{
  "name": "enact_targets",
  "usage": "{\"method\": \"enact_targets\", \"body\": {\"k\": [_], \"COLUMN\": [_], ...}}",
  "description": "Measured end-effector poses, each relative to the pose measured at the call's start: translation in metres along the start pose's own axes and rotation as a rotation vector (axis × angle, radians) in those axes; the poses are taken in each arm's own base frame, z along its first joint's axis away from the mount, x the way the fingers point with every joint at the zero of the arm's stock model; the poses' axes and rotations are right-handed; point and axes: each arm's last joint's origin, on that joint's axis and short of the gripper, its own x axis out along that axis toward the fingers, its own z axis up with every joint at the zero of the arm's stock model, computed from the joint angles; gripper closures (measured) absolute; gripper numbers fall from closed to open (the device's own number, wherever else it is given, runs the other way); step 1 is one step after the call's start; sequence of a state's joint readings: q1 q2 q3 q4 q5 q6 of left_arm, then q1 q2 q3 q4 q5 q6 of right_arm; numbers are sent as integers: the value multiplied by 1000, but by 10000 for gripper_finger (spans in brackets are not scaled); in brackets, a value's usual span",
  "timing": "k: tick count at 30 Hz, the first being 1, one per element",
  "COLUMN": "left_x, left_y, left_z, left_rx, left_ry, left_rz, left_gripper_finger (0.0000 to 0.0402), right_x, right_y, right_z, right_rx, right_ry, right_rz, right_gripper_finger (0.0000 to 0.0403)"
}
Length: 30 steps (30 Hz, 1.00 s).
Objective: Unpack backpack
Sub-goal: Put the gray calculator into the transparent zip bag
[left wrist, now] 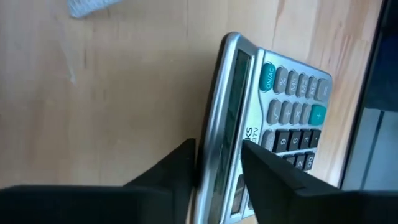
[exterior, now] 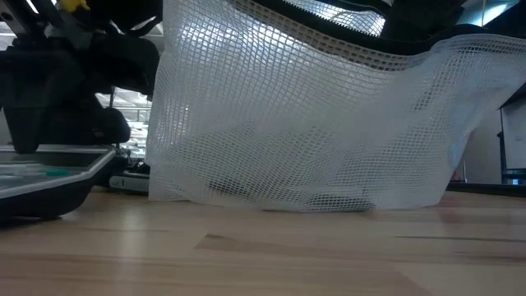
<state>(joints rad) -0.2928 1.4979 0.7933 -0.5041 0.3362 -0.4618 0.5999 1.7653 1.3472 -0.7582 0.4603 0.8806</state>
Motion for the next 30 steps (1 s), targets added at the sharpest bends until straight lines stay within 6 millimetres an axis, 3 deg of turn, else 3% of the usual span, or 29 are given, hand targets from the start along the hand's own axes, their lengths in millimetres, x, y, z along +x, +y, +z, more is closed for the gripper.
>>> {"method": "enact_targets", "body": {"k": [10,24,30], "left_x": [0,-4,-6], "left_y": [-1,5,-6], "left_z": [0,3,5], "left_rx": [4,-84,-104], "left_ry": [13,47,61], "left_rz": [-27,-119,-165], "left_gripper_finger": [378,387,388], "right_x": [0,0,1], "right_y": [0,0,-1], "right_z": [0,0,2], "right_rx": [-4,-18,-20], "right_ry": [0,0,4], "right_rz": [0,0,1], "right_gripper_finger": [403,403,403]}}
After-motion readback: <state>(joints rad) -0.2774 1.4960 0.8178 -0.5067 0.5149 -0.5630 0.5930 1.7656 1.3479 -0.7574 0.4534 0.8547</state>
